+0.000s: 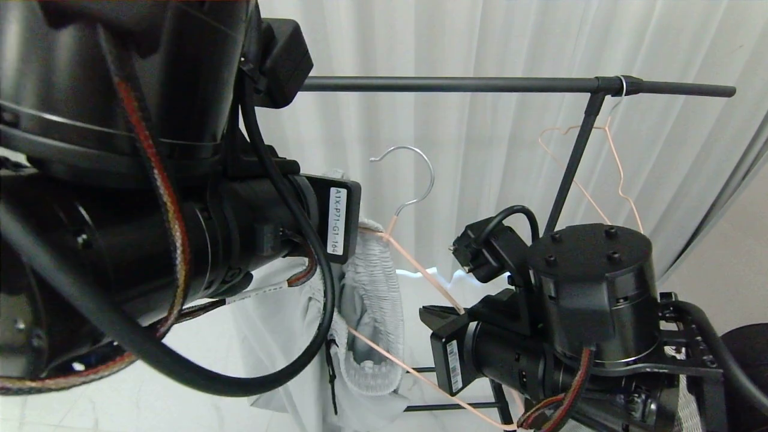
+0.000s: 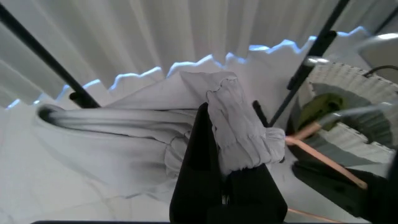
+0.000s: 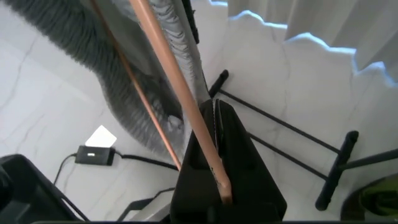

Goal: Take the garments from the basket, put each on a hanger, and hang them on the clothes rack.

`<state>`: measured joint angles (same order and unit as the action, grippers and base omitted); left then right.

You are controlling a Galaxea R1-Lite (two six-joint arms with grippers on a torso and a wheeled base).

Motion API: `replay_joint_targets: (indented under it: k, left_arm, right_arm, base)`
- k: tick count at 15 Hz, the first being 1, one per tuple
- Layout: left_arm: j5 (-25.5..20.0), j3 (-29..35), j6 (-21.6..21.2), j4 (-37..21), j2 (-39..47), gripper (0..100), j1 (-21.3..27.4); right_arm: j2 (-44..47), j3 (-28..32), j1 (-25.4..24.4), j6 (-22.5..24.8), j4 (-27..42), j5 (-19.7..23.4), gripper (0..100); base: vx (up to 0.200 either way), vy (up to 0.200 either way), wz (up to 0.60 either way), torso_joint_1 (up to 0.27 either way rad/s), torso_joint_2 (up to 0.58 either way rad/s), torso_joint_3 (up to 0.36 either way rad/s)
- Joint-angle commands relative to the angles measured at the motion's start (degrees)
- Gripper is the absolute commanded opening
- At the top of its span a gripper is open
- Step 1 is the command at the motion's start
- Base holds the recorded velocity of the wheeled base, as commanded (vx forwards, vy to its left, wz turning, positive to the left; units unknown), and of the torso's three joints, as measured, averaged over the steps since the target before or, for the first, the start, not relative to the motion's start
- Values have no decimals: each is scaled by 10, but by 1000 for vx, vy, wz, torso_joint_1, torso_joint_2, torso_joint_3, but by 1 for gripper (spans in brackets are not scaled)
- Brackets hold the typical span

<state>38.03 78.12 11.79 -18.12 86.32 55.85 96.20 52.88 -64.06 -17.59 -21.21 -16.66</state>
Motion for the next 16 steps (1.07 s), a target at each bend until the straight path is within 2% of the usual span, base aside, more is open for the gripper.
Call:
replay_joint_targets:
  k: [1, 4, 7, 16]
  left_arm:
    - [-1, 2, 4, 0, -4, 0, 15]
    - [0, -12, 19, 0, -7, 0, 21]
    - [1, -16, 19, -1, -19, 0, 18]
    - [2, -43, 17, 4, -20, 0, 23]
  right_arm:
    - [8, 2, 0, -1, -5, 0, 0]
    - [7, -2, 0, -1, -47, -5, 0]
    - [7, -2, 2, -3, -77, -34, 0]
    - [-9, -2, 1, -2, -129, -36, 0]
  base:
    - [0, 0, 0, 0, 0, 0]
    - [0, 0, 0, 0, 0, 0]
    - [0, 0, 0, 0, 0, 0]
    - [0, 0, 0, 0, 0, 0]
